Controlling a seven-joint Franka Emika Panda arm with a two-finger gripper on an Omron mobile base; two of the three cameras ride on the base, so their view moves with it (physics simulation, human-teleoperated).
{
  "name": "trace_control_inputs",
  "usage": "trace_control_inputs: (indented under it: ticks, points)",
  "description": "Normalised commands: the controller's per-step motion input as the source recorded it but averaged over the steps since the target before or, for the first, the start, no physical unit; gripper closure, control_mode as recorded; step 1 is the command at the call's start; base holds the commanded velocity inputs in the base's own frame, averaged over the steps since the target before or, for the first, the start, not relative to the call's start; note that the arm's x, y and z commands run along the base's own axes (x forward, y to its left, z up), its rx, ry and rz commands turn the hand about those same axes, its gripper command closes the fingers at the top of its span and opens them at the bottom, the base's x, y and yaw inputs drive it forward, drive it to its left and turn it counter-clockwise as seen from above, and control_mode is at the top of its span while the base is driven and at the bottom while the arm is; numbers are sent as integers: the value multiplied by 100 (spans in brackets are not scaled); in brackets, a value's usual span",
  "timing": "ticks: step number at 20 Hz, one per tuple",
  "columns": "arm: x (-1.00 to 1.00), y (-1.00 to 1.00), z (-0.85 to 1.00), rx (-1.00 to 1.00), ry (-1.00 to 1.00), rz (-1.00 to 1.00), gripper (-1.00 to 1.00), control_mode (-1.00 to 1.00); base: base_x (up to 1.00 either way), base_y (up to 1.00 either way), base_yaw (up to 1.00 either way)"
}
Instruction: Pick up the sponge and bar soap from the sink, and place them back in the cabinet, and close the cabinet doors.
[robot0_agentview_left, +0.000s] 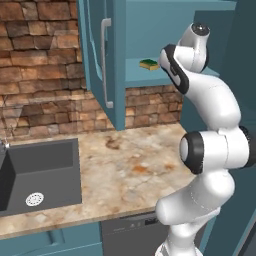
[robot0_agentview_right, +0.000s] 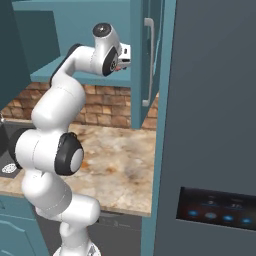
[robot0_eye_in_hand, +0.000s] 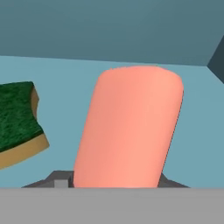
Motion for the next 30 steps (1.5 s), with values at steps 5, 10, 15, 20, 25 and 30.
trace_control_inputs:
  ticks: [5, 10, 15, 20, 25, 30]
  points:
    - [0, 0, -11, 0, 1, 0, -100, -100, 0, 0, 0]
    - [0, 0, -4, 0, 0, 0, -100, -100, 0, 0, 0]
    - [0, 0, -6, 0, 0, 0, -100, -100, 0, 0, 0]
    - [-29, 0, -2, 0, -2, 0, -100, -100, 0, 0, 0]
    - [-49, 0, 0, 0, -10, 0, -100, -100, 0, 0, 0]
    - [-89, 0, -1, 0, -8, 0, -100, -100, 0, 0, 0]
